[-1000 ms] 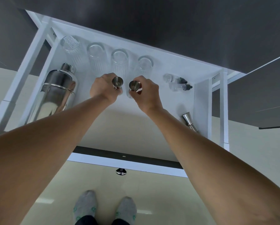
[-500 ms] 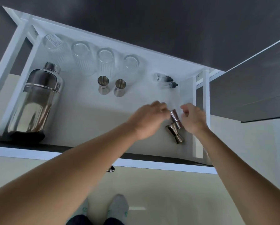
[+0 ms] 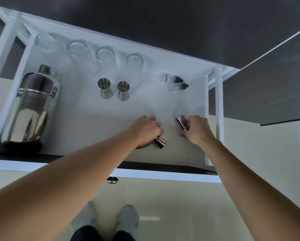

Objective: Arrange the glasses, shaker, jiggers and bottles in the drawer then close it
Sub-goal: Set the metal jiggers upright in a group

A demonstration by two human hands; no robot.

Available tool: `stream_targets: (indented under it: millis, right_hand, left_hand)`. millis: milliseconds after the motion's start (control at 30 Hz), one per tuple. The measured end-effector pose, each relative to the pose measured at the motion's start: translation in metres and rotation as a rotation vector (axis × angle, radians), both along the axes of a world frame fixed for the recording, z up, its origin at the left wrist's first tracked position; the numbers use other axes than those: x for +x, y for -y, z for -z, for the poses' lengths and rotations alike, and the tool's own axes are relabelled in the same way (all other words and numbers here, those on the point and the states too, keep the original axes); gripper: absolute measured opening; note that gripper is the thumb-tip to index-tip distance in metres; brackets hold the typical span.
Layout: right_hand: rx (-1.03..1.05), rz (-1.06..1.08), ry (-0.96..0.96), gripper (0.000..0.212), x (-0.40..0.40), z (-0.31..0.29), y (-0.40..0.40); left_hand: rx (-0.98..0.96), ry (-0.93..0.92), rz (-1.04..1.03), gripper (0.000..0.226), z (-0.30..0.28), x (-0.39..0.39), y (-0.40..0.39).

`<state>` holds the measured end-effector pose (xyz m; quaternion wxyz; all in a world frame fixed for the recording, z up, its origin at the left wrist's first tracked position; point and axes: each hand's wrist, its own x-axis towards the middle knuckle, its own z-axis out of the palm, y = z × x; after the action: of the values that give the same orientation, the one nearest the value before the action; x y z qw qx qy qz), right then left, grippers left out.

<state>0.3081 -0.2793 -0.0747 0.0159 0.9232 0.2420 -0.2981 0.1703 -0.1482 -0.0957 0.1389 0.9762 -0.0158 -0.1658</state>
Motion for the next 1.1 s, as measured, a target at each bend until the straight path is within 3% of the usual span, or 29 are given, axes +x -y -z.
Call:
stream_targets:
  millis: [100, 300, 467, 600, 867, 1000, 1100]
  right_hand:
    - [0.073, -0.010, 0.004, 0.030, -0.014, 0.003, -0.007]
    - [0.434, -0.063, -0.020, 0.026, -0.051, -0.003, -0.055]
    - [0.605, -0.142, 0.002, 0.027, -0.090, -0.006, -0.096]
    - [0.647, -0.179, 0.008, 0.027, -0.111, 0.003, -0.117]
    - [0.623, -0.185, -0.032, 0.035, -0.113, 0.009, -0.123]
    - [0.525, -0.031, 0.052, 0.044, -0.084, 0.005, -0.106]
    - [0.480, 0.118, 0.178, 0.042, -0.042, 0.005, -0.097]
  left_hand:
    - [-0.147, 0.053, -0.207, 0.026, -0.002, -0.029, -0.029]
    - [-0.451, 0.192, -0.942, 0.025, -0.015, -0.081, -0.077]
    - [-0.523, 0.144, -1.231, 0.024, -0.013, -0.100, -0.093]
    - [-0.565, 0.161, -1.323, 0.025, -0.008, -0.096, -0.097]
    - [-0.614, 0.137, -1.262, 0.021, -0.011, -0.090, -0.096]
    - [-0.288, -0.106, -1.160, 0.051, -0.045, -0.084, -0.100]
    - [-0.127, 0.208, -1.107, 0.053, -0.082, -0.078, -0.096]
